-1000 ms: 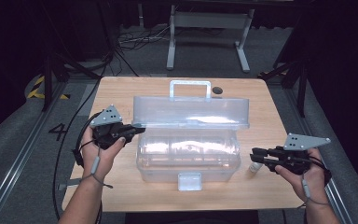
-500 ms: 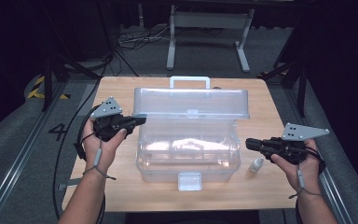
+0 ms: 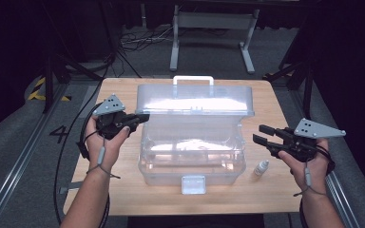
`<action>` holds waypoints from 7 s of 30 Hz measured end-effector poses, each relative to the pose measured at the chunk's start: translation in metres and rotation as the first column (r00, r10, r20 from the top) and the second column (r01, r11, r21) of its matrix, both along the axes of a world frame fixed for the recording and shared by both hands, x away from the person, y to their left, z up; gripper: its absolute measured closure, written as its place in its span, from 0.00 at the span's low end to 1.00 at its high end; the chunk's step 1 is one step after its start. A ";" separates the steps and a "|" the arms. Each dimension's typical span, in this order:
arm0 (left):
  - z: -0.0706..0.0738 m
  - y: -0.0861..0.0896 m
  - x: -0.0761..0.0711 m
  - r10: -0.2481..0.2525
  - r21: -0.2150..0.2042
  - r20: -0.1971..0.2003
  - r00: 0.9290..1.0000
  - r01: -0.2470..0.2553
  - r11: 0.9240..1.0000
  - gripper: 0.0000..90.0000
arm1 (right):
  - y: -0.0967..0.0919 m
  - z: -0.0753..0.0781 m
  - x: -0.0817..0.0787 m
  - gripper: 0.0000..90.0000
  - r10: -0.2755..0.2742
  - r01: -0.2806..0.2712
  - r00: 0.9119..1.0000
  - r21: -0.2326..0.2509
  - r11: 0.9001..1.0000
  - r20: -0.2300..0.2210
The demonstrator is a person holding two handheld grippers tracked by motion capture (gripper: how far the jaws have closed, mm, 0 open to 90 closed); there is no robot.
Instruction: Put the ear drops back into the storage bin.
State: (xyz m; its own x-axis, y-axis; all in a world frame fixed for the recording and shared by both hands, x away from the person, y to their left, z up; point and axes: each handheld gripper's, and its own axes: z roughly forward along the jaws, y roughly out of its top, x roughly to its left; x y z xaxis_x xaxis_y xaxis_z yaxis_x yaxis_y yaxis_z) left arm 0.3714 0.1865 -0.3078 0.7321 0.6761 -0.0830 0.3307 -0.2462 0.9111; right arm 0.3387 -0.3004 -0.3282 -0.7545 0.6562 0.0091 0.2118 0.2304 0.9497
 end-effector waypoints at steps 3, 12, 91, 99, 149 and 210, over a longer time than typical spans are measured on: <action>0.002 -0.001 0.001 0.005 0.010 0.001 1.000 -0.005 1.000 0.98 | 0.004 0.001 0.006 0.55 -0.032 0.032 0.999 -0.003 0.999 0.026; 0.003 0.000 0.003 0.006 0.007 -0.009 1.000 -0.006 1.000 0.98 | 0.015 0.008 0.022 0.50 -0.071 0.070 0.996 0.018 0.997 0.058; -0.001 0.038 -0.003 0.163 0.082 -0.001 0.987 -0.163 0.983 0.74 | 0.050 0.045 0.060 0.87 -0.248 0.280 0.944 -0.130 0.951 0.218; -0.016 0.057 0.005 0.215 0.125 -0.049 0.975 -0.207 0.970 0.62 | 0.050 0.051 0.069 0.88 -0.249 0.275 0.951 -0.138 0.951 0.183; -0.066 0.101 0.012 0.351 0.212 -0.226 0.909 -0.306 0.928 0.33 | 0.049 0.069 0.149 0.92 -0.249 0.239 0.968 -0.189 0.952 -0.029; -0.106 0.112 -0.040 0.399 0.322 -0.298 0.867 -0.302 0.897 0.32 | 0.048 0.027 0.250 0.95 -0.276 0.247 0.916 -0.132 0.960 -0.291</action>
